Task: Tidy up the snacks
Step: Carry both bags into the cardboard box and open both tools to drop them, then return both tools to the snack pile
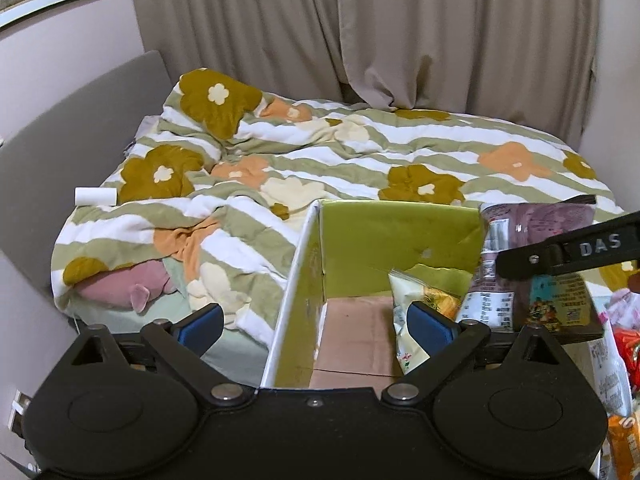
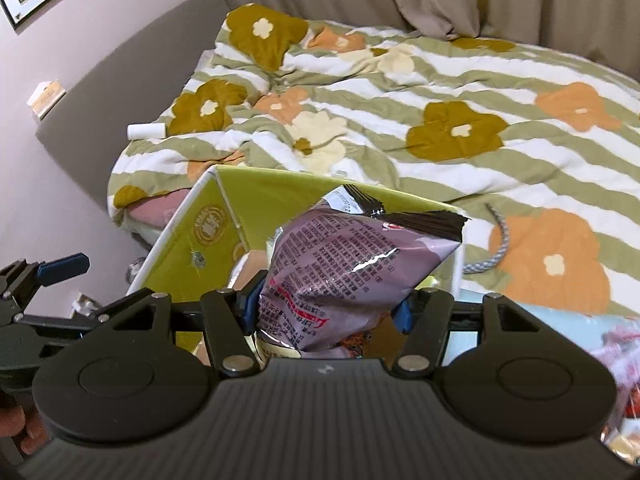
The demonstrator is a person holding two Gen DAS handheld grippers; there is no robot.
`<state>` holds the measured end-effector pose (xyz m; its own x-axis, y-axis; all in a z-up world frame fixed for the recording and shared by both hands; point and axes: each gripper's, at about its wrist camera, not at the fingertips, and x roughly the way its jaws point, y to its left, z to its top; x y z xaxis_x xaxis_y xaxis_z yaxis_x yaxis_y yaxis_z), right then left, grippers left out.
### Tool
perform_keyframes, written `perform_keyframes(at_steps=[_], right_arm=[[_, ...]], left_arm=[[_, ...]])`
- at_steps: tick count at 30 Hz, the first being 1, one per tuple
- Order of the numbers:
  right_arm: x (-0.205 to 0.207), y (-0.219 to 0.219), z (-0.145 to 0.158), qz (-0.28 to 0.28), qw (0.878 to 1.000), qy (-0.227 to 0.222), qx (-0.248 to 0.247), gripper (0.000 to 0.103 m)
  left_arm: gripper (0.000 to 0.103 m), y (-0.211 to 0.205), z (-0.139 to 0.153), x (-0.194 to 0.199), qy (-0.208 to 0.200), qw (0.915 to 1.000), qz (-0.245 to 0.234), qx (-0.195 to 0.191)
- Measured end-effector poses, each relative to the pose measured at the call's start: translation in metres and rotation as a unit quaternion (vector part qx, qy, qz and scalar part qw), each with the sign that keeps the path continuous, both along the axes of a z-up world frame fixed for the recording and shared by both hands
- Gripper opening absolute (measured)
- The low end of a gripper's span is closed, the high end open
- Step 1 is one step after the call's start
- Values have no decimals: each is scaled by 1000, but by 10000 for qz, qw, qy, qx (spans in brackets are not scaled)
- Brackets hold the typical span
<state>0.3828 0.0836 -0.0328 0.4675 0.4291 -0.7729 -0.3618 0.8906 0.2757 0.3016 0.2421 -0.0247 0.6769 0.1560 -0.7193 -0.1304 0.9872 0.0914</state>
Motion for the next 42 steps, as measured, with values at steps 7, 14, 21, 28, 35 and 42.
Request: perform_keyframes(at_steps=[7,14,21,28,35,42], right_arm=[[13,9,-13,49,9996,-28,-284,103],[-4,-10,-16,-372,9983,-393,199,103],[-22,-16,3,-541,9973,-483,-92,103],[-65,-29,29,-889,9938,-659,-129,103],[-125,-64,56,-1529,9841,-905,23,103],[-185,-124,78,-1991,9722,-1225,-147,103]], left_arm=[[100,-3,-4,-2,48,9999,54,90],[100,-6,-9,-10,118,9999,35,-6],[100,-10,6,-21,-58,9999,-87,-39],[100,-22,32,-43,-394,9982,-456,-61],[100,-53,48,-66,-548,9916,-1137,-285],[100,-106,51,-98,-652,9821,-1697,-495]])
